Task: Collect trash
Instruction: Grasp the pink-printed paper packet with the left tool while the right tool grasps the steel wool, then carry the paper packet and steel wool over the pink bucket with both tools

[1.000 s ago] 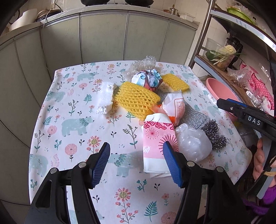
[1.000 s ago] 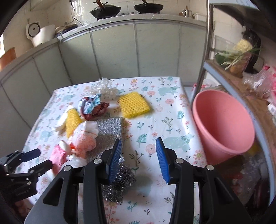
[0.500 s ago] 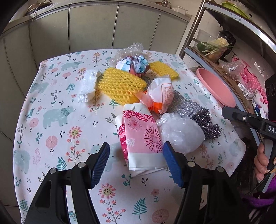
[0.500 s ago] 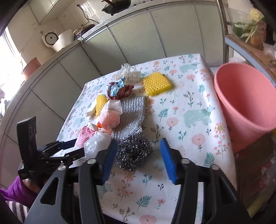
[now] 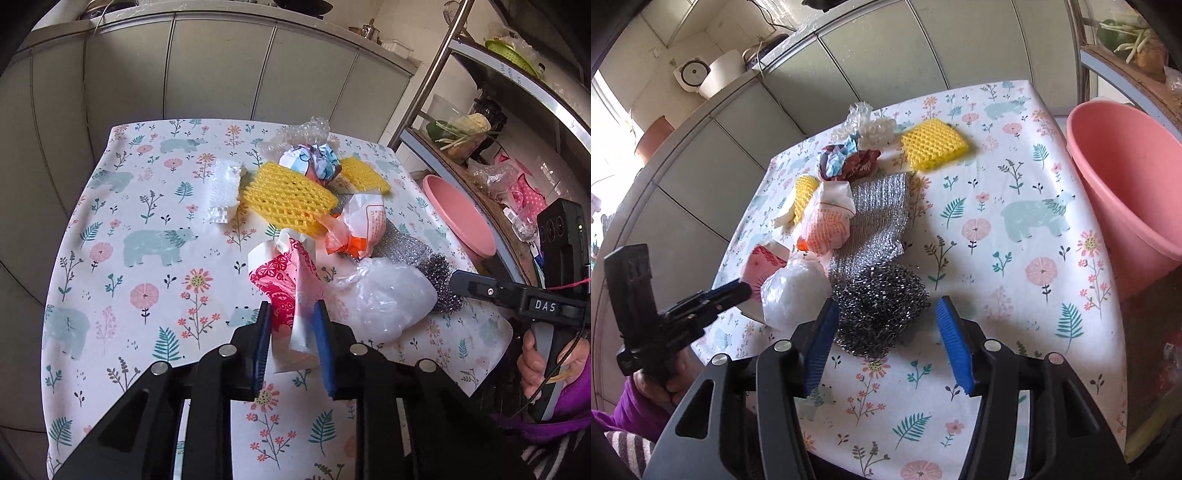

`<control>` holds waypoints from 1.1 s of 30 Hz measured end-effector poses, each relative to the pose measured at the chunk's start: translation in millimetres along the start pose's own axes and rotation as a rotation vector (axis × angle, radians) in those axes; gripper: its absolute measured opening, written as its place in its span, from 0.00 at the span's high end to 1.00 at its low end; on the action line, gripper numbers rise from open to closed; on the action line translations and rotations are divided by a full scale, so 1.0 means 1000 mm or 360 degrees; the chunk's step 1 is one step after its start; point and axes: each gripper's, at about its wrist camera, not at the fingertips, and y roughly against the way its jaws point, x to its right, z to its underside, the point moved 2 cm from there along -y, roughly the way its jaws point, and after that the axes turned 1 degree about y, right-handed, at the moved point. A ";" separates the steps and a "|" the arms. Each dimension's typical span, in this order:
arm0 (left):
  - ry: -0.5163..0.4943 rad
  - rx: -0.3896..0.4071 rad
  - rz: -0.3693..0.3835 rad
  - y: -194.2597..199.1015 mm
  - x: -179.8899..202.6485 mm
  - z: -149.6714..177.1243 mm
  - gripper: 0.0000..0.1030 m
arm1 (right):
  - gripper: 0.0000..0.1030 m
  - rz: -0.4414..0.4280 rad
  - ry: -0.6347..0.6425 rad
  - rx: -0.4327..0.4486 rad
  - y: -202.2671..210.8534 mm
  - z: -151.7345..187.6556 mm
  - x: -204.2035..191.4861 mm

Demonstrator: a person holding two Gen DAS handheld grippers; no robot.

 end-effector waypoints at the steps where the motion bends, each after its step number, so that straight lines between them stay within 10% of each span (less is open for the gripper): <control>1: 0.0006 0.0010 -0.0006 0.002 -0.001 -0.001 0.80 | 0.45 -0.0002 -0.0009 -0.0017 -0.004 0.000 0.000; 9: 0.0051 0.0098 -0.0023 0.023 -0.009 -0.007 0.81 | 0.46 -0.0041 -0.0003 -0.0058 -0.015 0.007 -0.005; 19: 0.0032 0.0178 -0.0022 0.039 -0.004 -0.012 0.81 | 0.92 -0.0089 0.0028 -0.0003 0.002 0.016 -0.005; 33: -0.0075 0.0297 0.0042 0.056 0.032 -0.032 0.81 | 0.97 -0.0047 0.0014 0.0232 0.060 0.018 0.007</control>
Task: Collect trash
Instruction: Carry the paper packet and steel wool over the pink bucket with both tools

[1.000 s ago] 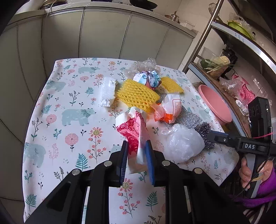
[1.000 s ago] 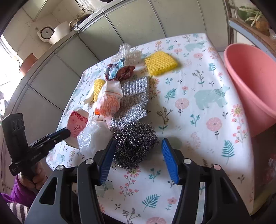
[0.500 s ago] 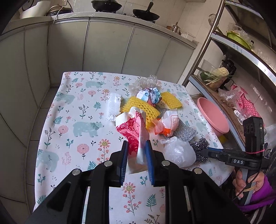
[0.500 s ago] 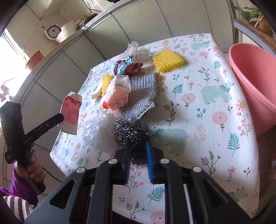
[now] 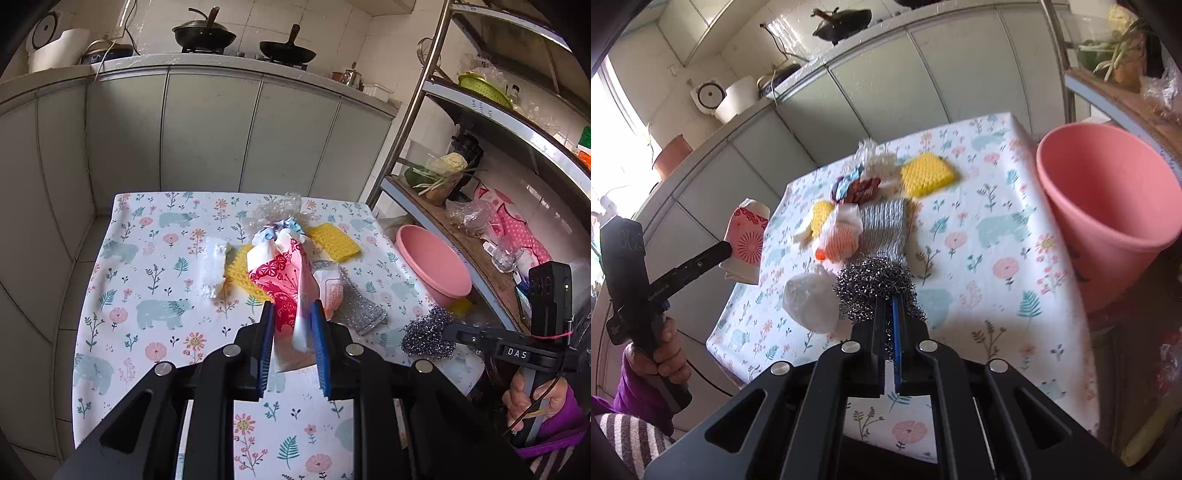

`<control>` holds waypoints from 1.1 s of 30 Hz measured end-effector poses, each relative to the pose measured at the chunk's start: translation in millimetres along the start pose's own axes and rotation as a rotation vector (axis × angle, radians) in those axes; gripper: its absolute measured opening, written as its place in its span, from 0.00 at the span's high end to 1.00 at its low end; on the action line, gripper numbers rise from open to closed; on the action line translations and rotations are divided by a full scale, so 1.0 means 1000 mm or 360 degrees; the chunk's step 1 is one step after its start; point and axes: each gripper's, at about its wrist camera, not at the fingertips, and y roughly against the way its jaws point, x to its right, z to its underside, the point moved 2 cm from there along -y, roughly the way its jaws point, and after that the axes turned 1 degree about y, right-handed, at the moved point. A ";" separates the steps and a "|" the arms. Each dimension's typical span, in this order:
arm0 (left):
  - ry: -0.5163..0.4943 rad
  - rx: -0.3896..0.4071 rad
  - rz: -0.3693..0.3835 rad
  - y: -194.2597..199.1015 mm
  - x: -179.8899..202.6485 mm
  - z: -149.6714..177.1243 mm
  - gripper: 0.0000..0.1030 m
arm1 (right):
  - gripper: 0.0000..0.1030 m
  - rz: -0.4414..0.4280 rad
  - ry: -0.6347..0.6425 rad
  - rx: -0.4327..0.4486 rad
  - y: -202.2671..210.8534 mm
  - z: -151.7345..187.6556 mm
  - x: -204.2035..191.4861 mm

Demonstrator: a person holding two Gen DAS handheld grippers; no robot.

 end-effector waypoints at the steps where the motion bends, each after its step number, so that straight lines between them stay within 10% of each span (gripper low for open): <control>1: -0.0011 0.0006 0.0012 0.000 0.005 -0.003 0.81 | 0.97 0.0012 0.0001 0.0028 0.006 -0.003 0.002; 22: -0.0348 -0.0016 0.0412 -0.108 0.188 -0.062 0.81 | 0.97 0.0520 -0.0256 0.0469 0.079 -0.046 0.108; 33: -0.0416 -0.0166 0.0476 -0.201 0.245 -0.062 0.81 | 0.96 0.0742 -0.0380 0.0433 0.048 -0.068 0.170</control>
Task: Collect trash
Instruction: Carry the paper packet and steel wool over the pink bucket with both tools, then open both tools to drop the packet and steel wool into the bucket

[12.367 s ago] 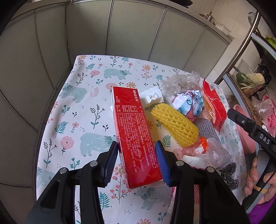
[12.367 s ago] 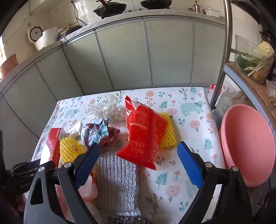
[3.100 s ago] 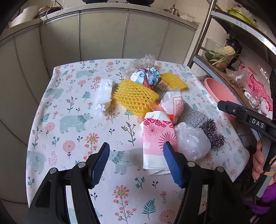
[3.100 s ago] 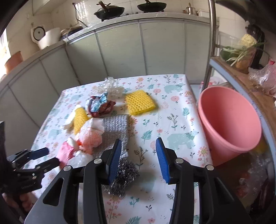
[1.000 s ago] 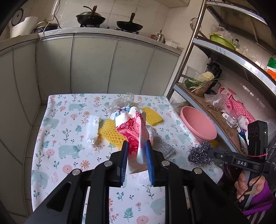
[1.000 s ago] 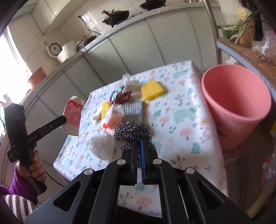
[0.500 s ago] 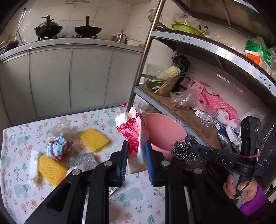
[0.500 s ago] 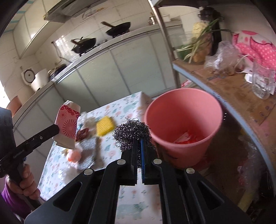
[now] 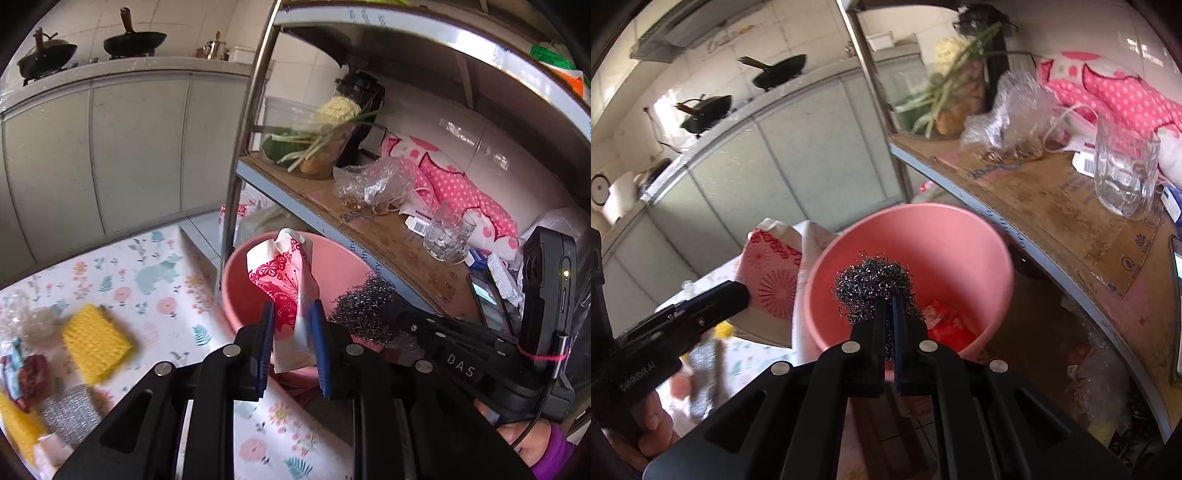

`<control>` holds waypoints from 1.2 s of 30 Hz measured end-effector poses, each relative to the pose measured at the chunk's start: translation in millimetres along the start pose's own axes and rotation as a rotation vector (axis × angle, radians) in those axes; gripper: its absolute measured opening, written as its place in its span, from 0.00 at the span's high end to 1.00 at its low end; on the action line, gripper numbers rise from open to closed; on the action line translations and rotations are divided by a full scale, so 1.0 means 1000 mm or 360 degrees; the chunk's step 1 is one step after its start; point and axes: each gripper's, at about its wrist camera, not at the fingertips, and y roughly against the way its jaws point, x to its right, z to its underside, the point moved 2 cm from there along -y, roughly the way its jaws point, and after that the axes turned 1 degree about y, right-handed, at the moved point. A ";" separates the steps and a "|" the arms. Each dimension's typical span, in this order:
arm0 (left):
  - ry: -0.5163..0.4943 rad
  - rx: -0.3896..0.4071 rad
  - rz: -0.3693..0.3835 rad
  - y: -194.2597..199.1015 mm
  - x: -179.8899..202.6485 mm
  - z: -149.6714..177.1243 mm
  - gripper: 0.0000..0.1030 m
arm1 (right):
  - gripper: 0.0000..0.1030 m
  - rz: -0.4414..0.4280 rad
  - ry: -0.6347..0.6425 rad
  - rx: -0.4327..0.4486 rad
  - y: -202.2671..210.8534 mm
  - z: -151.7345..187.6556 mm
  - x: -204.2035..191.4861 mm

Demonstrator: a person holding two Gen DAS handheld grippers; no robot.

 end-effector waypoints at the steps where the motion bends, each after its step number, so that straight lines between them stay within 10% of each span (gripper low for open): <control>1: 0.0001 -0.0022 -0.0003 -0.010 0.001 0.000 0.81 | 0.96 0.0015 -0.0003 -0.0010 -0.004 0.000 0.003; 22: 0.0025 -0.0233 -0.0044 -0.089 -0.007 0.011 0.78 | 0.95 0.0155 -0.0052 -0.0192 -0.063 0.004 0.018; 36: 0.0067 -0.0209 -0.0077 -0.074 -0.007 0.006 0.58 | 0.71 0.0151 -0.0072 -0.0184 -0.058 0.006 0.020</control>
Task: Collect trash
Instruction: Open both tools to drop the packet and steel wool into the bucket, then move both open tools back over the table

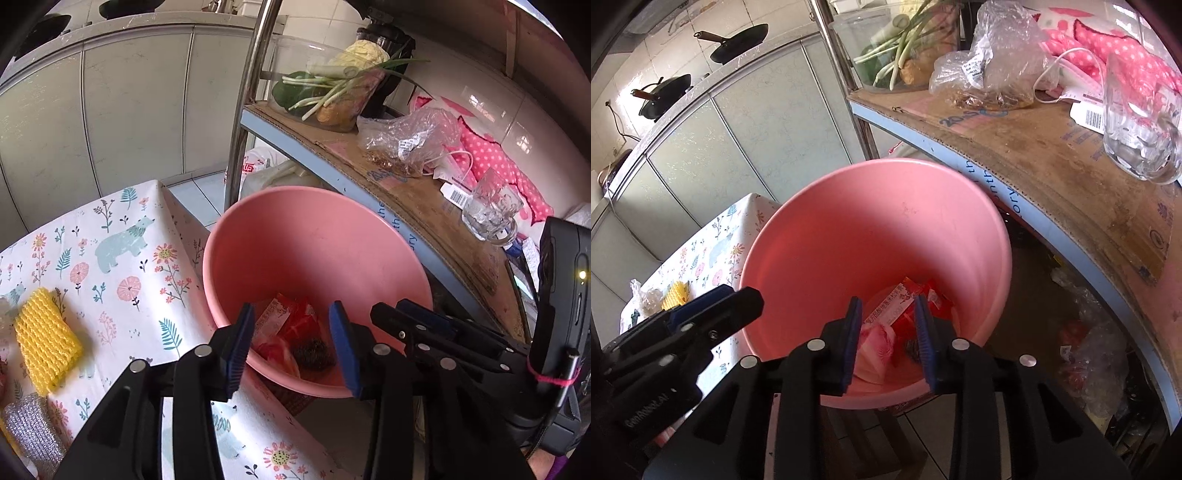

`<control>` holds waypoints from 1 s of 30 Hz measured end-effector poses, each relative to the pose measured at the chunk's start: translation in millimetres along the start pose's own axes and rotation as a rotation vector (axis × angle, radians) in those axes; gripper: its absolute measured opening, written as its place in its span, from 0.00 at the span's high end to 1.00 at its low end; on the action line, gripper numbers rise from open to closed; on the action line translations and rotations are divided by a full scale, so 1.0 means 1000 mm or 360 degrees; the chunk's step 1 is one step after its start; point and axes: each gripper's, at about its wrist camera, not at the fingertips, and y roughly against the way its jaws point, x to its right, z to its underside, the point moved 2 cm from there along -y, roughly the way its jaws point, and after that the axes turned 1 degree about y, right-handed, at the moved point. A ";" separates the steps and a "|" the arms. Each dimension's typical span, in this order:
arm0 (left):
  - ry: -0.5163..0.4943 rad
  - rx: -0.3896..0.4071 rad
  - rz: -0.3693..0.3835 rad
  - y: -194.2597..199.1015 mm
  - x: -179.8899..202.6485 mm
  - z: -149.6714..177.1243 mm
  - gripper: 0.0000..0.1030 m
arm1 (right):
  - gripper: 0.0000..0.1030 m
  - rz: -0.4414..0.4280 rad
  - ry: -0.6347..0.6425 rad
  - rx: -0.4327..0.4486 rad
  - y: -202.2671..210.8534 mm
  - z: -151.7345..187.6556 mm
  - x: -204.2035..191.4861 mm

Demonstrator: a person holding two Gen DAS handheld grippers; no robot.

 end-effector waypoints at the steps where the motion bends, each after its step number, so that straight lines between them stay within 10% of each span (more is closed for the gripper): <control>1: 0.0004 0.0008 0.0000 0.003 0.000 -0.001 0.57 | 0.71 -0.0005 0.0001 0.0007 0.002 0.000 0.000; 30: -0.0005 0.0296 -0.0141 0.215 -0.055 0.048 0.47 | 0.60 -0.0406 0.0312 0.0136 0.114 0.043 -0.101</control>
